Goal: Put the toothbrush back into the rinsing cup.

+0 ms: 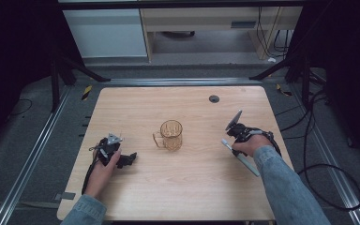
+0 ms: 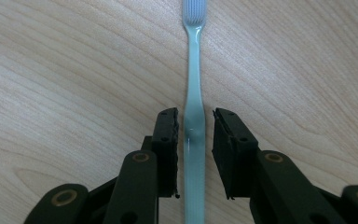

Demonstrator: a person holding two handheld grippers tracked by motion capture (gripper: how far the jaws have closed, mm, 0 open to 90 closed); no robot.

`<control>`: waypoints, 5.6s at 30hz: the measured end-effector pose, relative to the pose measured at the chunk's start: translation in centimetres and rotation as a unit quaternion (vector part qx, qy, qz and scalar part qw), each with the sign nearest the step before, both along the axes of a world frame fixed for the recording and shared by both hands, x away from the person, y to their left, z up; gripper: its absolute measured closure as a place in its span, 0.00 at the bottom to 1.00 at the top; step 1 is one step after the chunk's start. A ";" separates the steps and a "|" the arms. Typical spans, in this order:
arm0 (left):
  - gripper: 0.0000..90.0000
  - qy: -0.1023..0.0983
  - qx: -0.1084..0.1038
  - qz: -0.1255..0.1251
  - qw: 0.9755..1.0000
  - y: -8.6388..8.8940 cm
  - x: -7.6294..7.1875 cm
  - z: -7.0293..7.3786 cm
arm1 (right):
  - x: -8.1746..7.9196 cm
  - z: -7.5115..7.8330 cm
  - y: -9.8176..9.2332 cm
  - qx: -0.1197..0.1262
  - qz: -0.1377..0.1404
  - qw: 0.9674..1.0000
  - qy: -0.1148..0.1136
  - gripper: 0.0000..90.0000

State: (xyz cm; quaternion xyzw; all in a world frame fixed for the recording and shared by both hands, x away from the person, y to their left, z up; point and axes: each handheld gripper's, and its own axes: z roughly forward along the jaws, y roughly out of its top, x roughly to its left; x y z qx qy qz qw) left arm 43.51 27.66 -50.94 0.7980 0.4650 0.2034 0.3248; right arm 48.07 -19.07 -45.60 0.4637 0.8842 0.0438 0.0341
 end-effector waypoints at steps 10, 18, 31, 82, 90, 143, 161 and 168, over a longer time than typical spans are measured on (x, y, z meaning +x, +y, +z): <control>0.00 0.000 0.000 0.000 1.000 0.0 0.0 0.0 | 0.6 -0.6 0.0 -0.004 0.001 1.000 0.018 0.82; 0.00 0.000 0.000 0.000 1.000 0.0 0.0 0.0 | 0.8 -0.8 0.2 -0.008 0.007 0.999 0.032 0.83; 0.00 0.000 0.000 0.000 1.000 0.0 0.0 0.0 | 1.5 -1.1 -0.1 -0.011 0.006 0.999 0.052 0.86; 0.00 0.000 0.000 0.000 1.000 0.0 0.0 0.0 | -3.3 5.1 3.0 0.146 0.080 0.970 -0.175 0.88; 0.00 0.000 0.000 0.000 1.000 0.0 0.0 0.0 | -4.6 5.5 4.2 0.172 0.096 0.958 -0.208 0.88; 0.00 0.000 0.000 -0.001 1.000 0.0 0.0 0.0 | -8.2 4.7 16.3 0.225 0.215 0.912 -0.268 0.88; 0.00 0.000 -0.001 -0.001 1.000 0.0 0.0 0.0 | -8.7 4.4 19.0 0.260 0.210 0.890 -0.311 0.88; 0.00 -0.001 0.000 -0.001 1.000 0.0 0.0 0.0 | -8.9 4.4 19.4 0.272 0.203 0.883 -0.323 0.88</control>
